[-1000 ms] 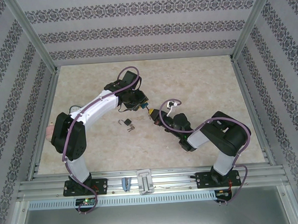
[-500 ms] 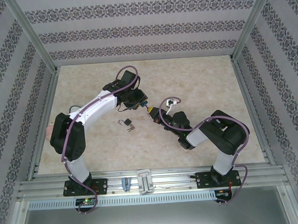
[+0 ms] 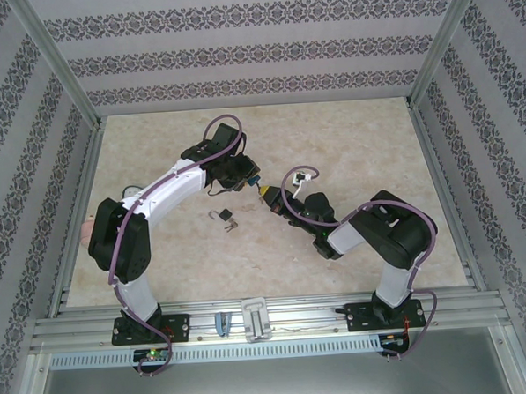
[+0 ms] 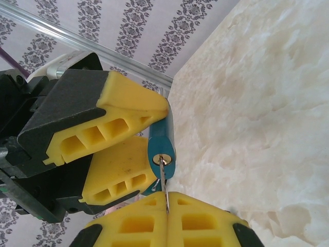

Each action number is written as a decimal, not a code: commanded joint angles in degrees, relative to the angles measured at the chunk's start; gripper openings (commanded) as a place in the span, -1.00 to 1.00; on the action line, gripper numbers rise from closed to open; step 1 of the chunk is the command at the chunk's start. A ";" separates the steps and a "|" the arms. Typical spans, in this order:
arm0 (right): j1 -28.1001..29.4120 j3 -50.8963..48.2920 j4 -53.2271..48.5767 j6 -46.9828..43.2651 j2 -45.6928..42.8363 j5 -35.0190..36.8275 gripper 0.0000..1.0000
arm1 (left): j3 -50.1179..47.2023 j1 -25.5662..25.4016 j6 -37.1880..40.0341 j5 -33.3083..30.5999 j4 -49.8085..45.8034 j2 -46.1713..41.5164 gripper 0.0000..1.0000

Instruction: Unlock with the key

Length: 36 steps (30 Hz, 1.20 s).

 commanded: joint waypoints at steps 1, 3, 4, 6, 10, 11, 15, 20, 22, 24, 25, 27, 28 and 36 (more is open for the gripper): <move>-0.50 1.55 1.94 1.52 0.59 -0.89 -1.00 | -0.40 -0.63 -0.69 3.19 1.20 -2.42 -0.42; -0.51 0.98 1.94 1.43 0.15 -1.15 -1.00 | -0.23 -0.64 -0.54 3.10 0.99 -2.28 -0.42; -0.65 0.71 1.94 1.39 -0.04 -1.54 -1.00 | -0.15 -0.64 -0.33 2.86 0.93 -2.29 -0.42; -0.67 -0.14 1.94 1.48 -0.59 -1.70 -1.00 | 0.02 -0.48 -0.11 2.62 0.38 -2.21 -0.43; -0.93 -1.41 1.94 1.65 -1.13 -1.50 -1.00 | -0.16 -0.50 0.00 2.44 0.72 -2.30 -0.42; -1.02 -1.45 1.92 1.62 -1.05 -1.68 -1.00 | -0.06 -0.45 0.05 2.55 0.63 -2.28 -0.43; -1.29 -1.29 1.94 1.91 -0.71 -1.72 -1.00 | 0.07 -0.48 0.10 2.57 0.71 -2.30 -0.43; -1.32 0.05 1.93 1.48 -1.28 -3.01 -1.00 | -0.14 -0.45 0.18 2.84 0.80 -2.20 -0.42; -1.37 0.15 1.94 1.66 -1.31 -3.11 -1.00 | -0.10 -0.45 0.22 3.14 0.97 -2.04 -0.42; -1.38 0.07 1.94 1.65 -1.49 -3.03 -1.00 | -0.05 -0.46 0.22 3.35 1.06 -1.94 -0.42; -1.46 0.18 1.94 1.58 -1.49 -3.17 -1.00 | -0.05 -0.45 0.31 3.37 1.07 -1.85 -0.43; -1.59 0.17 1.94 1.72 -1.62 -3.18 -1.00 | -0.05 -0.46 0.35 3.58 1.14 -1.76 -0.43; -1.64 0.16 1.94 1.63 -1.78 -3.26 -1.00 | -0.08 -0.46 0.46 3.65 0.91 -1.76 -0.42; -1.90 0.84 1.94 1.56 -2.19 -3.79 -1.00 | -0.27 -0.61 0.76 3.78 0.83 -1.58 -0.42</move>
